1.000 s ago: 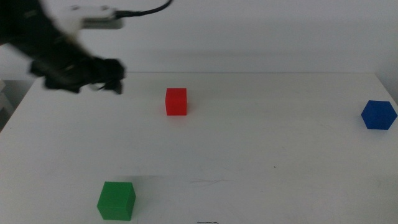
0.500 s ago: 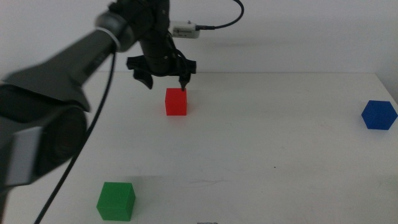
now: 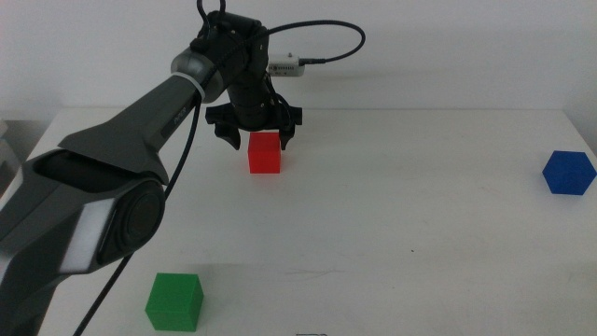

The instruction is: Stack red cubes first, then green, then blue cubes in a specific spot.

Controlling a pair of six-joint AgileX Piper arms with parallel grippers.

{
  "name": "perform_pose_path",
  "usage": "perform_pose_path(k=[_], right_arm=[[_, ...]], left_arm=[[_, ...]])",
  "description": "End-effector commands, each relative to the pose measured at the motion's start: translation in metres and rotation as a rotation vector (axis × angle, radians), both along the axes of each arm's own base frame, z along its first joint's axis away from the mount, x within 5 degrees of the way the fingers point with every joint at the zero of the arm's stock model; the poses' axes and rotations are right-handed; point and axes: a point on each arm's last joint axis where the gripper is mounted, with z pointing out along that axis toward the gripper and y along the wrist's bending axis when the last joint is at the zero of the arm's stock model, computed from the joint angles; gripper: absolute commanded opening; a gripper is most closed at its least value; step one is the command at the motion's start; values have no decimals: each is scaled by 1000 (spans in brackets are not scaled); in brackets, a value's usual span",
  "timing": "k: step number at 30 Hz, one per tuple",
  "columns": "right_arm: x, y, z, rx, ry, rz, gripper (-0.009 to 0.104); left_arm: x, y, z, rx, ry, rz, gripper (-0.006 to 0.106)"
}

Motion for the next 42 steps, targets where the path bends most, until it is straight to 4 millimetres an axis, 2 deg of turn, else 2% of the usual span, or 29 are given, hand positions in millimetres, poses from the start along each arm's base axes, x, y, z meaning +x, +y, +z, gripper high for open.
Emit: perform_pose_path(k=[1, 3, 6, 11, 12, 15, 18, 20, 24, 28, 36, 38, 42], right_arm=[[-1, 1, 15, -20, -111, 12, 94], [-1, 1, 15, -20, -111, 12, 94], [-1, 1, 15, -20, -111, 12, 94], [-1, 1, 15, -20, -111, 12, 94], [-1, 1, 15, -20, -111, 12, 94], [-1, 1, 15, -20, -111, 12, 94], [-1, 1, 15, -20, -111, 12, 94], [-1, 1, 15, -20, -111, 12, 94], [-1, 1, 15, -20, -111, 12, 94], [-1, 1, 15, -20, -111, 12, 94], [-1, 1, 15, -20, -111, 12, 94], [-1, 1, 15, -20, -111, 12, 94], [-1, 1, 15, -20, -111, 12, 94]], left_arm=[[-7, -2, 43, -56, -68, 11, 88], [-6, -3, 40, -67, -58, 18, 83], [-6, -3, 39, -74, -53, 34, 69], [-7, -3, 39, -76, -49, 26, 38], [-8, -3, 44, -72, -56, 9, 26], [-12, -2, 55, -70, -70, -8, 13], [-17, -5, 72, -78, -103, -18, 3], [-27, -14, 88, -72, -125, -18, -2], [-55, -38, 112, 23, -185, 23, -2], [-82, -62, 119, 62, -199, 12, -2], [-132, -78, 110, 79, -152, 14, -2], [-144, -76, 108, 54, -157, 16, -2], [-166, -68, 89, -46, -131, 21, -2]])
